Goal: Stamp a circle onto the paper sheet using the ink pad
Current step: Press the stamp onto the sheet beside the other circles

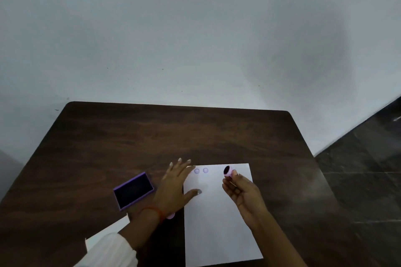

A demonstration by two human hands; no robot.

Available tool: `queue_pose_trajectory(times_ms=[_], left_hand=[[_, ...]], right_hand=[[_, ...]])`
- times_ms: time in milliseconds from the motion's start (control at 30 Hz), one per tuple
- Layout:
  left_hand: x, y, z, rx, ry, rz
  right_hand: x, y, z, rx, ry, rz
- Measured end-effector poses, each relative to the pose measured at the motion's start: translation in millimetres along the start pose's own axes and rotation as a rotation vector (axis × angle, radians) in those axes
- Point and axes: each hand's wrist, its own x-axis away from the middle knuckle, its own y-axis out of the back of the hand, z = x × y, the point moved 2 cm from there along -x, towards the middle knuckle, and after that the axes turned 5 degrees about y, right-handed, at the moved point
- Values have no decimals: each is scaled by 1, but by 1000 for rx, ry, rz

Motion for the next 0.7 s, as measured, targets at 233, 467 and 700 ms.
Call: queue_pose_trajectory(times_ms=[233, 467, 700], left_hand=[[-25, -14, -1, -84, 7, 109], [-29, -22, 13, -91, 31, 181], [-30, -26, 19, -45, 25, 161]], right_hand=[[-27, -12, 7, 699, 357, -132], [-58, -18, -7, 1182, 538, -80], [-72, -23, -15, 1401, 408, -42]])
